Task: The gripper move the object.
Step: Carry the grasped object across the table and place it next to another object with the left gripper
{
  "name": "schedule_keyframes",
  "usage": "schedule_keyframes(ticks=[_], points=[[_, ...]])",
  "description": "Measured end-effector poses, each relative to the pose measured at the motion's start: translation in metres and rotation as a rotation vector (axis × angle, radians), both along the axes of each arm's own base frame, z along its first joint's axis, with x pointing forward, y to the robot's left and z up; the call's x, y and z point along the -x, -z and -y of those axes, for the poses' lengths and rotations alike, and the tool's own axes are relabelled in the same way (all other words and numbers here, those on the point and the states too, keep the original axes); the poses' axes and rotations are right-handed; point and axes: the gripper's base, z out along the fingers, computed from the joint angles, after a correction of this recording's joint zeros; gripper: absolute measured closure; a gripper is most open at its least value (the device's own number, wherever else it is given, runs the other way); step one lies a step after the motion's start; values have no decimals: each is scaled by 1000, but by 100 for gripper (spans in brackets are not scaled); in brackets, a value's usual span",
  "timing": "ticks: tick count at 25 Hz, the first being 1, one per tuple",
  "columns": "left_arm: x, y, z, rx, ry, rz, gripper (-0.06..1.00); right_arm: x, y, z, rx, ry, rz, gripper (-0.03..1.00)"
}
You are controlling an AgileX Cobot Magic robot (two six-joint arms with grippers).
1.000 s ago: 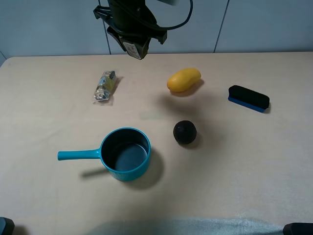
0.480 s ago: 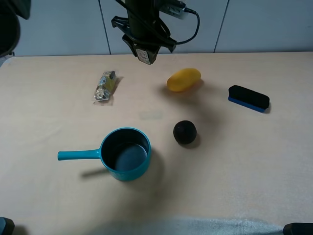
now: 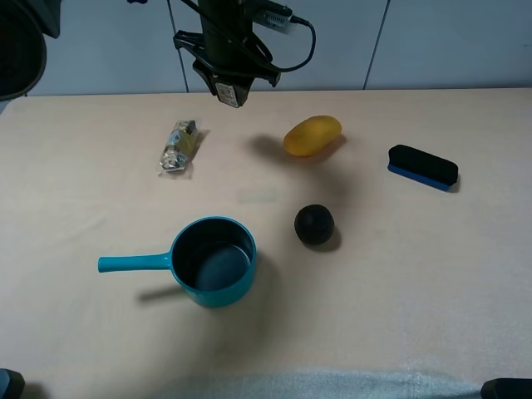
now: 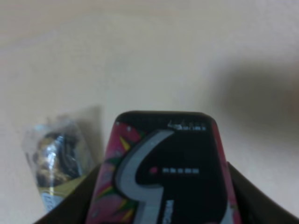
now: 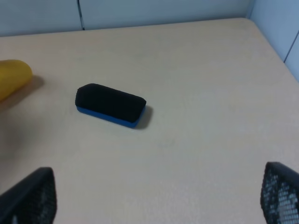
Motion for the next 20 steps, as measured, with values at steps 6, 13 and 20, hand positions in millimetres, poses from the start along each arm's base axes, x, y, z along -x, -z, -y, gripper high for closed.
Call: schedule_keyframes(ticks=[6,13,20], points=[[-2,32,3,-20,-3,-61,47,0,0,0,0,0,0,31],[0,49,10,8,-8,-109,47,0,0,0,0,0,0,31],[2,66,16,8,0,-139,47,0,0,0,0,0,0,31]])
